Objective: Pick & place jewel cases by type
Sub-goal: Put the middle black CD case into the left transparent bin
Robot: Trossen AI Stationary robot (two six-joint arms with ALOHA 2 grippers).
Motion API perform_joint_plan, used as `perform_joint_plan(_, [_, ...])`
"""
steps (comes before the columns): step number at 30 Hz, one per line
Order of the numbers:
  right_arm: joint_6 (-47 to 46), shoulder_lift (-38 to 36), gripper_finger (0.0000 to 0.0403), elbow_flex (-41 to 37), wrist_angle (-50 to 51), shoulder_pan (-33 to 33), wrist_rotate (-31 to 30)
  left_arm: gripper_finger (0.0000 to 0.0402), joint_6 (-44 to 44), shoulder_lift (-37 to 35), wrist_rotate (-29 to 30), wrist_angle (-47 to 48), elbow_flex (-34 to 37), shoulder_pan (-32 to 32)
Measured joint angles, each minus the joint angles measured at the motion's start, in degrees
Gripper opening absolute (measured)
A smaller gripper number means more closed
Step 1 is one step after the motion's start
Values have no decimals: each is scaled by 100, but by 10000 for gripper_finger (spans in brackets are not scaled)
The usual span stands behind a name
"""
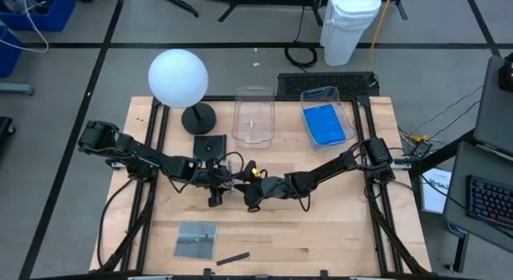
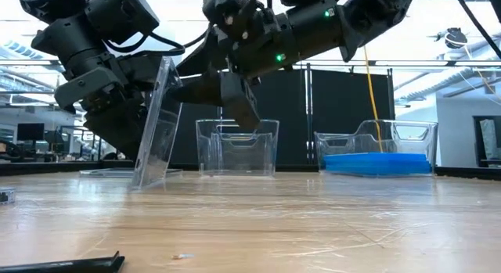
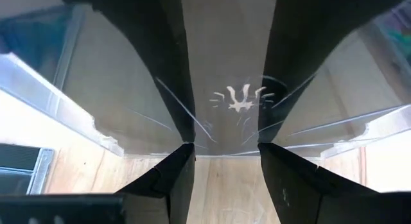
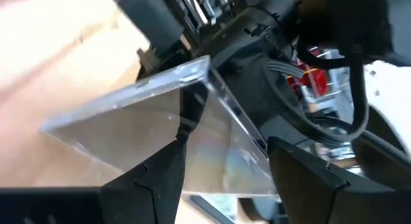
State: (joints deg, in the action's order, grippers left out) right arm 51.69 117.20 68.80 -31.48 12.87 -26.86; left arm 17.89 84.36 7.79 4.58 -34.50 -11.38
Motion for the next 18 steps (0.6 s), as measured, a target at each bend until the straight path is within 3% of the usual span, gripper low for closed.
perform_joint_plan(7, [853, 20, 208, 174, 238, 213, -726, 184, -2, 0, -2, -9, -11, -2])
perform_joint_plan(18, [983, 29, 208, 362, 342, 410, -1190, 184, 20, 0, -24, 4, -11, -4])
